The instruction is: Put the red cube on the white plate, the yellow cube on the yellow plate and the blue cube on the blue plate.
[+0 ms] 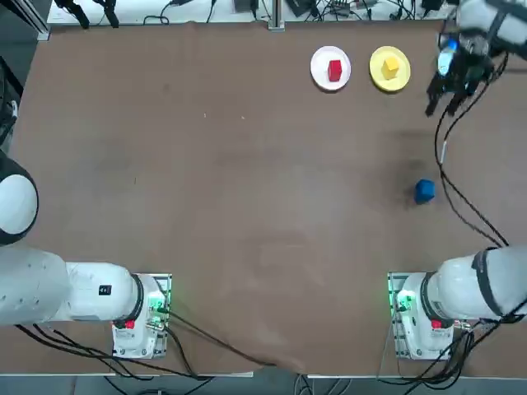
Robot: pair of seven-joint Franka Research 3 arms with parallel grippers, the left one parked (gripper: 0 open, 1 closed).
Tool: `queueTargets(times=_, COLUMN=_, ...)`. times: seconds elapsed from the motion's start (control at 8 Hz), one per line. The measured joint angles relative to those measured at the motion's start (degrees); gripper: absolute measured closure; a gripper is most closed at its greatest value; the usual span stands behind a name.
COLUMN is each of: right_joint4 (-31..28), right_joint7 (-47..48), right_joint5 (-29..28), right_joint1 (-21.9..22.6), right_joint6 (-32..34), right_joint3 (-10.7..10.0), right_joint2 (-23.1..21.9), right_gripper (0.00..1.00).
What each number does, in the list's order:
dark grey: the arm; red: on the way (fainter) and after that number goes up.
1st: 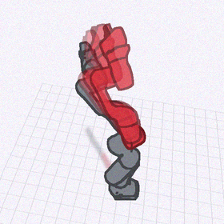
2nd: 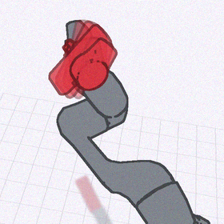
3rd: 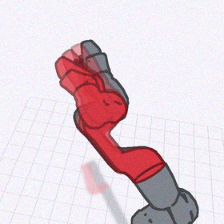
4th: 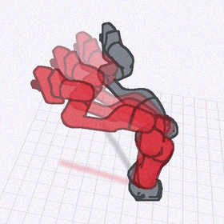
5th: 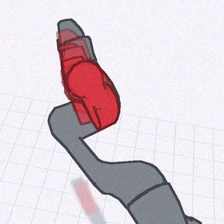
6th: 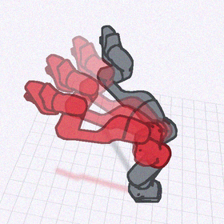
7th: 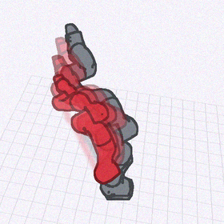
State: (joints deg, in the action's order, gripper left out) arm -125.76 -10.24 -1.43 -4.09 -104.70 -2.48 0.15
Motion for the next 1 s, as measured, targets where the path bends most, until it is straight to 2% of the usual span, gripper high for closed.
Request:
queueTargets(times=0.12, right_joint4=-8.98, right_joint7=-0.26, right_joint5=0.28, right_joint1=-0.98, right_joint6=-4.96, right_joint3=-0.02, right_joint2=-3.14, right_gripper=0.07)
queueTargets(times=0.38, right_joint4=-19.53, right_joint7=-0.06, right_joint5=0.46, right_joint1=-6.38, right_joint6=-14.84, right_joint3=-0.08, right_joint2=-5.73, right_gripper=0.05)
queueTargets(times=0.62, right_joint4=-25.61, right_joint7=0.25, right_joint5=0.47, right_joint1=-9.27, right_joint6=-26.17, right_joint3=-0.18, right_joint2=-5.69, right_gripper=0.04)
queueTargets(times=0.75, right_joint4=-27.81, right_joint7=0.86, right_joint5=0.47, right_joint1=-9.25, right_joint6=-29.18, right_joint3=-0.02, right_joint2=-5.61, right_gripper=0.04)
queueTargets(times=1.0, right_joint4=-29.4, right_joint7=1.19, right_joint5=0.47, right_joint1=-9.24, right_joint6=-30.86, right_joint3=0.14, right_joint2=-5.62, right_gripper=0.04)
